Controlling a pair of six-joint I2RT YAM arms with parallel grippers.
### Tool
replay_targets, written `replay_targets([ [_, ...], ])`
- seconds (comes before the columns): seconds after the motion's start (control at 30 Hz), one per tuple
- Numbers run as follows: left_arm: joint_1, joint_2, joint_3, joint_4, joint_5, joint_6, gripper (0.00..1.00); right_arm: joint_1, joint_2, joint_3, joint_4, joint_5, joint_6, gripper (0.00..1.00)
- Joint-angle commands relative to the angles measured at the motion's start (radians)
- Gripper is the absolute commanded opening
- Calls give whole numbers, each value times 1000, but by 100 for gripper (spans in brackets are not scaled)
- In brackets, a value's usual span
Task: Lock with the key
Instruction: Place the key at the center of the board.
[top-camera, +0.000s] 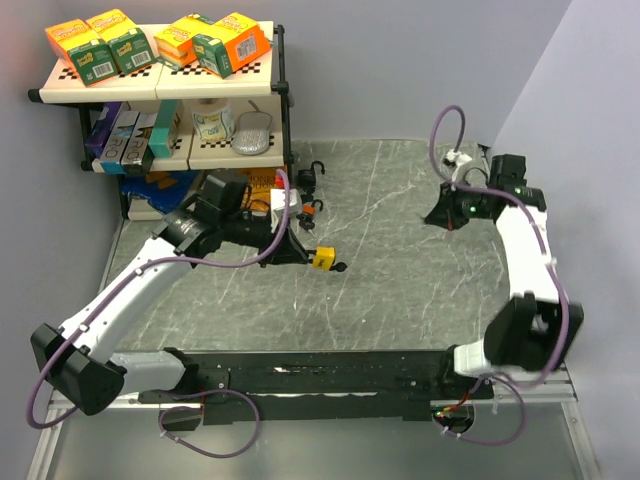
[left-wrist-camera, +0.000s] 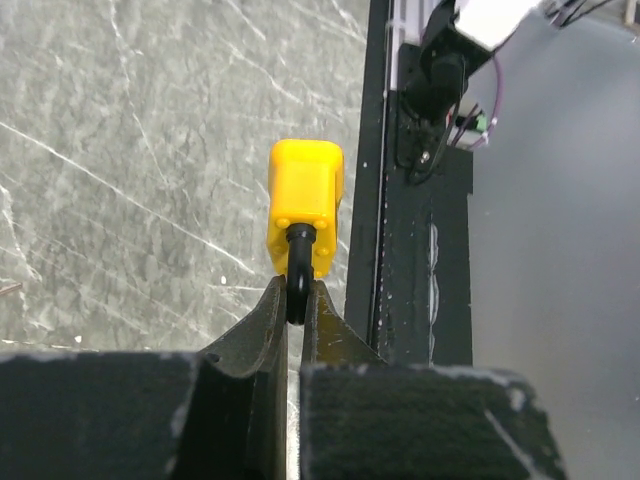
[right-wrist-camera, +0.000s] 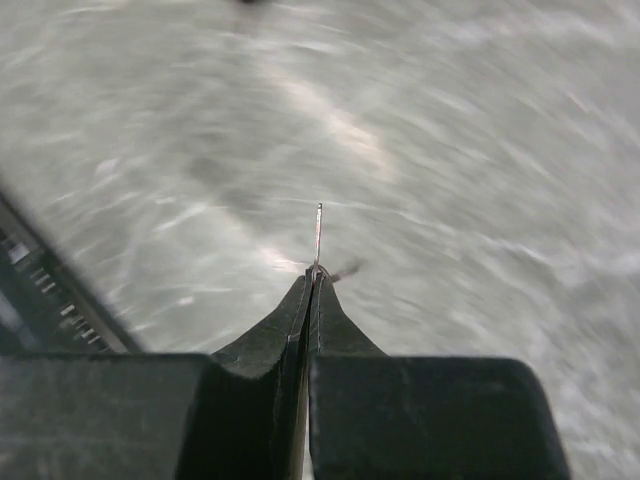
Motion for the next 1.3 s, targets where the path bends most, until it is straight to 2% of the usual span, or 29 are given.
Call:
replay_targets([
  [0.0,-23,2,-21,39,-30,40,1,-88,190,77,133,123,48,0],
  [0.13,-28,12,-47,42,-53,79,1,-122,349,170,208,240,48,0],
  [0.47,-22,97,-35,-26,-75,205,1,-141,703,424,269,367,130,0],
  [0.8,35,187,-4,-7,-29,217,1,-135,1001,851,193,458,127,0],
  [0.9,46,203,-7,6,-15,212,1,-121,1052,902,186,466,106,0],
  [1.27,84,239,-18,24,13,221,1,-41,1104,907,259,490,74,0],
])
